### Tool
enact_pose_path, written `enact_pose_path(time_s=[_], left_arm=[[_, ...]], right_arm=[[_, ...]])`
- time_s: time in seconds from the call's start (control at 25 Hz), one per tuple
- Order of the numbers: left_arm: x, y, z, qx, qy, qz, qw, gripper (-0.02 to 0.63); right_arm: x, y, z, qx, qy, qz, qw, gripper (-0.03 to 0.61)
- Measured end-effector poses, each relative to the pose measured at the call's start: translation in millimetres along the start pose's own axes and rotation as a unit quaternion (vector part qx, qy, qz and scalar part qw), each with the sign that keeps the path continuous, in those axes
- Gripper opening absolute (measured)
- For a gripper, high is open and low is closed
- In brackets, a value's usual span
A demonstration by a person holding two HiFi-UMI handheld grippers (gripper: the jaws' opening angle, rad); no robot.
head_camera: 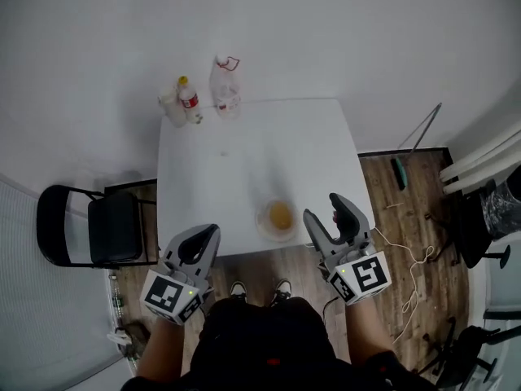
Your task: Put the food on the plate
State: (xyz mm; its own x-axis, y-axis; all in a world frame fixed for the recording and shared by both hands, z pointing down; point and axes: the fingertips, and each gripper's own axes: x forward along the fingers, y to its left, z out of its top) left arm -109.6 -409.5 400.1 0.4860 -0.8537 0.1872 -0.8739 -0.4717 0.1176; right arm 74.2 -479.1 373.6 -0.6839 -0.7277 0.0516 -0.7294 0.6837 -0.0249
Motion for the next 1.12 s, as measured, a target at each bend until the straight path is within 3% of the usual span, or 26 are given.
enact_pose_path(time_s=[0.2,0.44,0.8,1.12], left_arm=[[22.4,-8.5,39.6,0.017,-0.044,-0.007,0.9989,0.023],[37.3,-23.9,64.4,0.022,-0.062,-0.034,0.9972,0.023],[35.2,-46.4,79.2,0.052,-0.077,-0.073,0.9930,0.023],[24.2,-45.0,74.8,0.051,-0.079,-0.070,0.9931,0.023]], right_arm=[[-38.6,-0.2,56.3,-0.040,-0.054,-0.039,0.997,0.159],[-78.1,-15.3,80.7,-0.036,-0.071,-0.102,0.992,0.039],[-83.9,-19.6,87.8,-0.031,-0.075,-0.119,0.990,0.037],[-76.8,-12.1,81.7,-0.044,-0.062,-0.101,0.992,0.037]])
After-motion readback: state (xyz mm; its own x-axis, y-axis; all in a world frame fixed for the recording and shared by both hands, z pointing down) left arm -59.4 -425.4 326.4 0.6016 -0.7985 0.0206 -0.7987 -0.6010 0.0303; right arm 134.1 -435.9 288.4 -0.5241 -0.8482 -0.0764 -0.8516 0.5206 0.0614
